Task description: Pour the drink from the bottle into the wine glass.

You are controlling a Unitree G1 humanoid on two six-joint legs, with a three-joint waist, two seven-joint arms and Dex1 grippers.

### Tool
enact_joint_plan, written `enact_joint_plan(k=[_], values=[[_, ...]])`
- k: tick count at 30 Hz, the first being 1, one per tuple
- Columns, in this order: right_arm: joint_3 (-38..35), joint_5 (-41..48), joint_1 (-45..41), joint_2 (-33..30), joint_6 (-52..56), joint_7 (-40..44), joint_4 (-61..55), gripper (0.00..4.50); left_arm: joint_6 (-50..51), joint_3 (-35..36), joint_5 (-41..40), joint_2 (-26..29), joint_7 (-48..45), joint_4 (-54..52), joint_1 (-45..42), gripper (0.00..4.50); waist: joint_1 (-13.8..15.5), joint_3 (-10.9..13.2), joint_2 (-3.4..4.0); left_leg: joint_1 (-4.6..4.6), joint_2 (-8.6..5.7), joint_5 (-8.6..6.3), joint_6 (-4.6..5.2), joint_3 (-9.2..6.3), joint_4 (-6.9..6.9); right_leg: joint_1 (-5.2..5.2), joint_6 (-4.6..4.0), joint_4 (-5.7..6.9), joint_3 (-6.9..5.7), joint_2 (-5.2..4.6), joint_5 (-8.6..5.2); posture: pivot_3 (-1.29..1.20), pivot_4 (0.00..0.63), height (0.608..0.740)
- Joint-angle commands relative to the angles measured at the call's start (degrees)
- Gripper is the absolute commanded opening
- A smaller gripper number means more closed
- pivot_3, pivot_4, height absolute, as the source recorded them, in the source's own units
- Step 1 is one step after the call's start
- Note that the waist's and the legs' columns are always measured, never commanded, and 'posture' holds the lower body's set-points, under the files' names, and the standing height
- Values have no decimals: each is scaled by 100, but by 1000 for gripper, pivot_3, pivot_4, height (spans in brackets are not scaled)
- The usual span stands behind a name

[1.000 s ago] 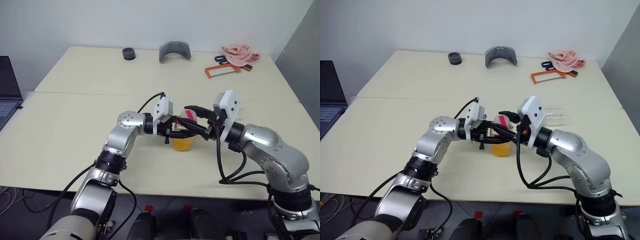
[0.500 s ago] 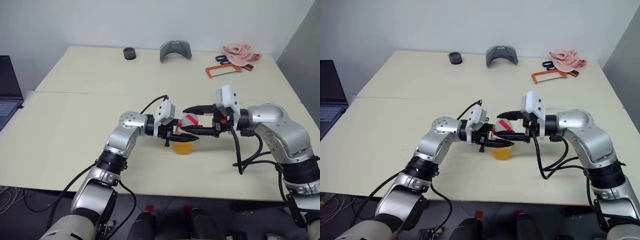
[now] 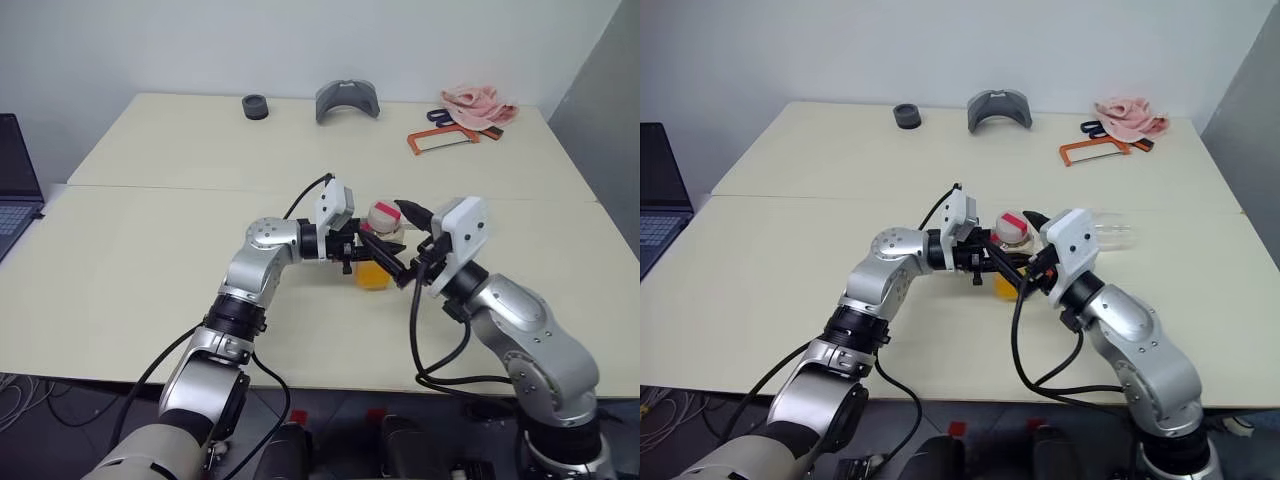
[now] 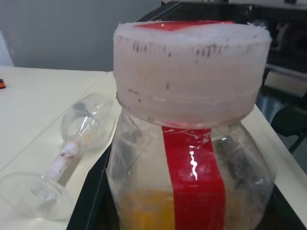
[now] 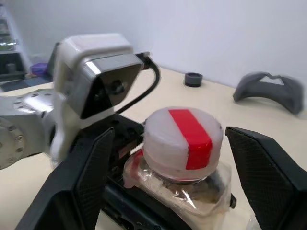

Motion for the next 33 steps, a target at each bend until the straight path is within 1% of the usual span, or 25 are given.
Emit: enact_joint_plan(k=[1,5,12,15,19,23,26,28,30,31,33], values=[[-14,-188,-59,226,-212,-262,-61,3942,-203,-41,35,-7,-92,-69,-159,1733,2,0,0,-1,0,0,0,0,0,0,0,0,-1,0,0,0,150,740],[-91,-166,-61,354,-222,-241,-31,3942,-271,-25,95,1,-126,-5,-154,1733,2,0,0,-1,1,0,0,0,0,-1,0,0,0,0,0,0,150,740],[-126,50,26,390,-203,-36,-10,3942,-300,4,113,14,-91,-19,-88,1733,1,0,0,-1,0,-2,4,1,0,-1,0,1,0,0,0,0,150,740],[-124,48,49,409,-281,-15,33,3359,-285,14,103,15,-76,-38,-71,1733,1,0,0,-1,0,-3,7,1,0,-2,-1,1,0,0,0,0,150,740],[-76,34,79,444,-451,46,81,1926,-246,18,91,42,-72,-99,-14,1733,0,0,0,-1,0,-4,7,1,0,-1,-1,2,0,0,0,0,150,740],[39,-7,60,364,-684,281,196,1888,-143,29,39,97,-117,-183,42,1733,-2,0,0,0,0,-4,8,2,0,-2,-1,2,0,0,0,0,150,740],[158,176,-286,-240,-1049,1456,575,1888,99,66,-132,173,-277,-298,52,1731,-4,0,0,-1,-1,-4,9,5,1,-1,0,1,1,0,0,0,150,740],[286,338,-844,-920,-1308,2778,1086,1888,259,9,-244,327,-582,-451,95,1727,-43,2,2,0,-5,-6,12,15,7,-2,0,1,4,2,0,0,150,740],[450,571,-1446,-1540,-1321,4035,1617,1888,336,-47,-307,487,-866,-557,117,1726,-75,2,2,3,-4,-9,22,25,6,-1,0,1,3,6,0,0,150,740],[480,792,-1673,-1703,-1131,4440,1799,1888,363,-36,-340,526,-936,-580,107,1726,-83,2,2,4,-4,-10,25,33,2,0,-1,1,-1,10,0,0,150,740],[483,992,-1983,-1854,-767,4698,2102,1888,408,7,-374,557,-1001,-597,73,1726,-100,1,2,6,-1,-10,26,33,0,0,-4,3,-6,16,-1,0,150,740]])
